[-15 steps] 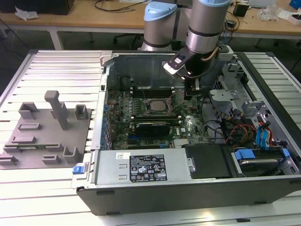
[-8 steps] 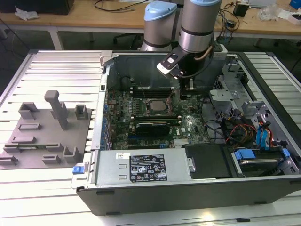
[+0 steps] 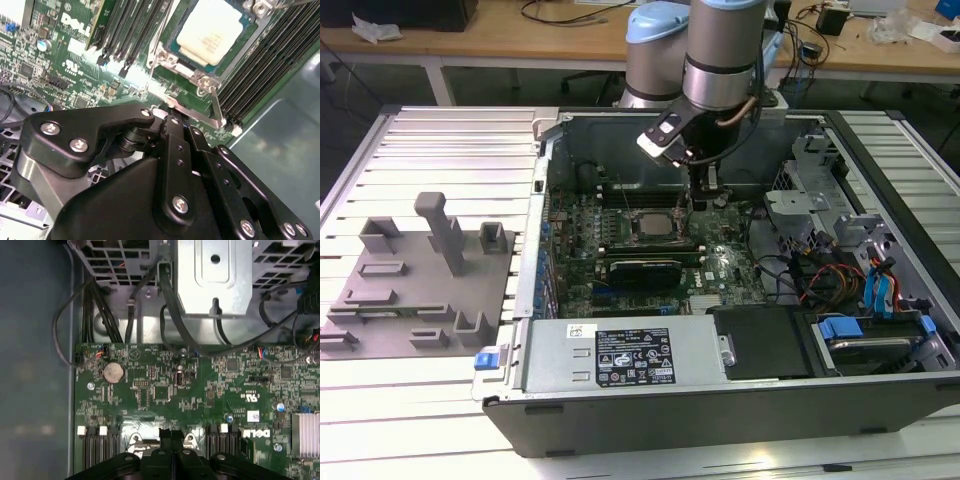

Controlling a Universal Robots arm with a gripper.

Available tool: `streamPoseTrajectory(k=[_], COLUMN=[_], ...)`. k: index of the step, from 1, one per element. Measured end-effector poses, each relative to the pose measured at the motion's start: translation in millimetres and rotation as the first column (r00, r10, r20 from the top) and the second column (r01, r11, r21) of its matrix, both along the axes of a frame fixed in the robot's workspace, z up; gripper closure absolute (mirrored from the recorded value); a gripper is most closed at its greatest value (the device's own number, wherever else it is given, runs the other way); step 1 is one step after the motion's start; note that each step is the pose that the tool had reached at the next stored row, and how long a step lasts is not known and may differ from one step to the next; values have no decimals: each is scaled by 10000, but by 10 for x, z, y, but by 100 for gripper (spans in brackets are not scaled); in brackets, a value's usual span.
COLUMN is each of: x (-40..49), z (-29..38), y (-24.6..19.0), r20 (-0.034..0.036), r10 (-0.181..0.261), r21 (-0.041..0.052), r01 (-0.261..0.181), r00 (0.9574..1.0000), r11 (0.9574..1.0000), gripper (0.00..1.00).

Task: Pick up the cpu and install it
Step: 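Close the cpu cover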

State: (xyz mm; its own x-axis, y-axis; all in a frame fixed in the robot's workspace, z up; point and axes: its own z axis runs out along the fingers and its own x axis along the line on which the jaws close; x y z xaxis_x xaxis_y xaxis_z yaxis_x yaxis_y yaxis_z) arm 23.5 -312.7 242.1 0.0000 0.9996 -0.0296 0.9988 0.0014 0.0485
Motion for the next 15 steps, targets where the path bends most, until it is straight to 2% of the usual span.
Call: streamPoseTrajectory(k=[6, 10, 12, 13, 15], x=[-127, -133, -133, -133, -133], z=[1, 1, 0, 1, 1], y=[9, 9, 10, 9, 9], r20=[99, 106, -83, -146, -149], r10=[-4, -4, -4, -3, -5], r21=[1, 1, 1, -2, -1], r01=[4, 3, 4, 3, 5], r00=[10000, 9999, 10000, 9999, 9999], r11=[10000, 10000, 10000, 10000, 10000], gripper=[89, 89, 89, 89, 89])
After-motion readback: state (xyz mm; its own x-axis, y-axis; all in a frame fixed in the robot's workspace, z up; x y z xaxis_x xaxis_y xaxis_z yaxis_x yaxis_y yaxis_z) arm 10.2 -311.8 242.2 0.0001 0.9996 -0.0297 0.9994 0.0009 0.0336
